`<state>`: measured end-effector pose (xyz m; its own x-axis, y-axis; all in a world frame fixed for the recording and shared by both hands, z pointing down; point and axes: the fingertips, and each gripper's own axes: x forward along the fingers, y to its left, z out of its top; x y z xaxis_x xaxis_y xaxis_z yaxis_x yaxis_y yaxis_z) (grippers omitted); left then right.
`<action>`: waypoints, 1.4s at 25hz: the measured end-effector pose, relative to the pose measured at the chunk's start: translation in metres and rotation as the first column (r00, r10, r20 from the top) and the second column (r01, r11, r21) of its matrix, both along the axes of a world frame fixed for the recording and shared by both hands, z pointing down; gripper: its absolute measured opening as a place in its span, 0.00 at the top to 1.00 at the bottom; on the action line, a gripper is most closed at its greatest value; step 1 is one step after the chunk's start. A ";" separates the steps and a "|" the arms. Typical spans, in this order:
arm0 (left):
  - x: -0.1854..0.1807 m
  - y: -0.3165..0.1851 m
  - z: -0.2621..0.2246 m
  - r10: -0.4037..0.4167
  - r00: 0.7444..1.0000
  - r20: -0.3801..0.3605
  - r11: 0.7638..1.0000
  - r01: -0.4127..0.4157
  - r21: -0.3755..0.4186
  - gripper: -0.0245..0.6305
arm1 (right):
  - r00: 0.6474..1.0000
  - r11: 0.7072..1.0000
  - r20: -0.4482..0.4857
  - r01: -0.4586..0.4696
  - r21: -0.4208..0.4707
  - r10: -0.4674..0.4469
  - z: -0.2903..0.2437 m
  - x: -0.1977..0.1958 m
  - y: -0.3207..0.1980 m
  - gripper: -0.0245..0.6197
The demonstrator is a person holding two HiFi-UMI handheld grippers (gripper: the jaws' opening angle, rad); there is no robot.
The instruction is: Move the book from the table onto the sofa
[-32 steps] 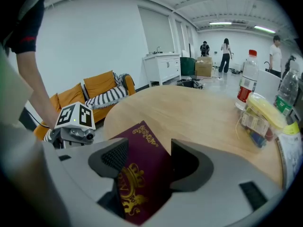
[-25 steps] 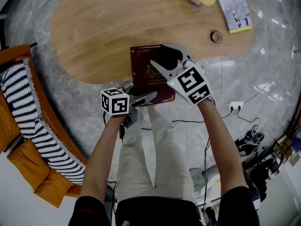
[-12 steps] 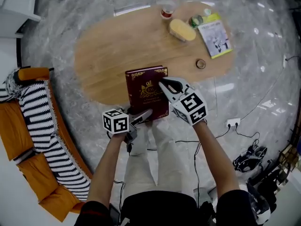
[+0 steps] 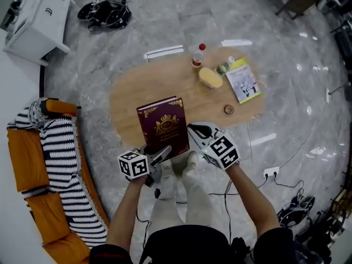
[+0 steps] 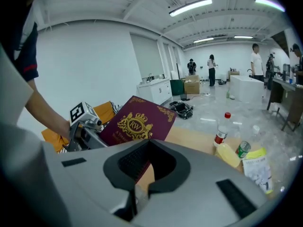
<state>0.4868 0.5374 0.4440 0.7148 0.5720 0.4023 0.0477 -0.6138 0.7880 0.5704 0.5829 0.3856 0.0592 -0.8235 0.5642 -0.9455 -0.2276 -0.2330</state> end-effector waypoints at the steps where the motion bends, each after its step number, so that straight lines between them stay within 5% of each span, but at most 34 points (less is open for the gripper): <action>1: 0.000 -0.005 -0.010 -0.012 1.000 -0.013 1.000 0.013 0.020 0.60 | 1.000 1.000 -0.003 0.013 0.001 -0.013 -0.009 -0.004 -0.002 0.94; 14: 0.001 -0.015 -0.129 -0.137 0.973 -0.185 0.964 0.174 0.202 0.60 | 0.988 0.987 -0.077 0.141 0.072 -0.135 -0.104 -0.053 0.013 0.94; 27: -0.009 -0.013 -0.248 -0.195 0.909 -0.367 0.885 0.325 0.334 0.60 | 0.975 0.954 -0.160 0.191 0.229 -0.156 -0.205 -0.040 0.013 0.94; 35: -0.036 -0.028 -0.279 -0.300 0.845 -0.442 0.785 0.482 0.389 0.60 | 0.959 0.921 -0.178 0.265 0.286 -0.221 -0.228 -0.044 -0.009 0.94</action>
<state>0.4513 0.5095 0.1646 0.9726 0.0164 0.2320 -0.0745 -0.9231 0.3774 0.5264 0.5740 0.1572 -0.1046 -0.9528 0.2849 -0.9905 0.0740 -0.1163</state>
